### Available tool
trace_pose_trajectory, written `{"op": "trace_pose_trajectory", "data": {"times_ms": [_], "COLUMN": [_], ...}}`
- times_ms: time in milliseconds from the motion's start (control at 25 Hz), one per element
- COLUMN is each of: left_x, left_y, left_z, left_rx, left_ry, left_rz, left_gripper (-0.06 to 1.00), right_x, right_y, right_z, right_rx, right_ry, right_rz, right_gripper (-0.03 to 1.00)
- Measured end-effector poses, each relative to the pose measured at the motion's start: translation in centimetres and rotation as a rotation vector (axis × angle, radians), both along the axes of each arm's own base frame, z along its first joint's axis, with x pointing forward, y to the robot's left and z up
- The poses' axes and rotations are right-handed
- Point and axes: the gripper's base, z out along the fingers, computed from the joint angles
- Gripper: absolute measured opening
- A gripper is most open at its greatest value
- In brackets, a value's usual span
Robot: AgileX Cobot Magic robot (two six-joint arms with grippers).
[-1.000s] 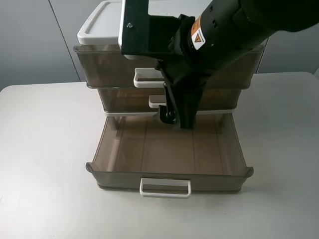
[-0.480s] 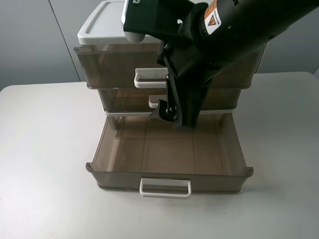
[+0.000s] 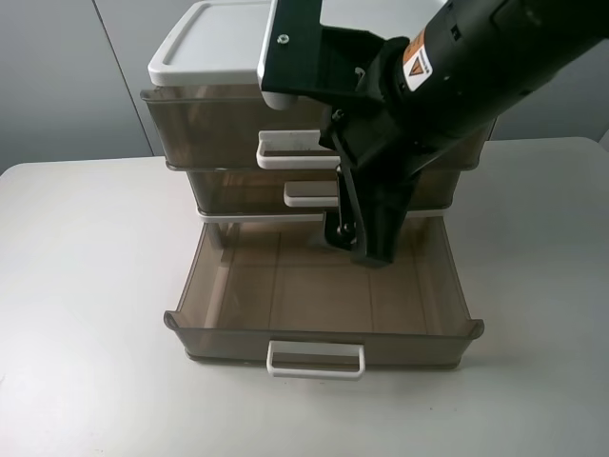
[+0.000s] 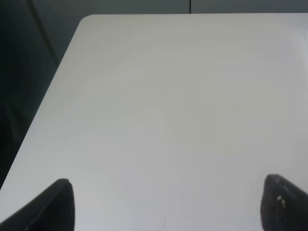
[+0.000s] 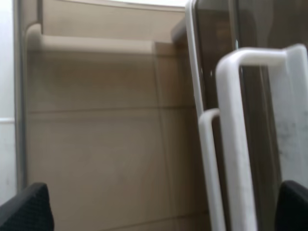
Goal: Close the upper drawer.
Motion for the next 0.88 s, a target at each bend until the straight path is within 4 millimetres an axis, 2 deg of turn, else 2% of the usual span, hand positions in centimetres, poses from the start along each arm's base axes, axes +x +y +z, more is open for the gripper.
{"op": "trace_pose_trajectory", "data": {"times_ms": [440,640,880], "left_x": [0.0,0.0,0.0], "left_y": [0.0,0.0,0.0], "left_z": [0.0,0.0,0.0], "left_rx": [0.000,0.000,0.000], "left_ry": [0.000,0.000,0.000], "left_rz": [0.000,0.000,0.000], "left_gripper": [0.74,0.74,0.74], "right_x": [1.5,2.5,2.7], "right_y": [0.5,0.4,0.5], "right_z": [-1.7,-1.6,-1.5], "right_rx": [-0.019,-0.008,0.000], "right_ry": [-0.001,-0.078,-0.102], "right_rz": [-0.010,-0.004,0.007], "right_gripper": [0.70,0.70,0.70]}}
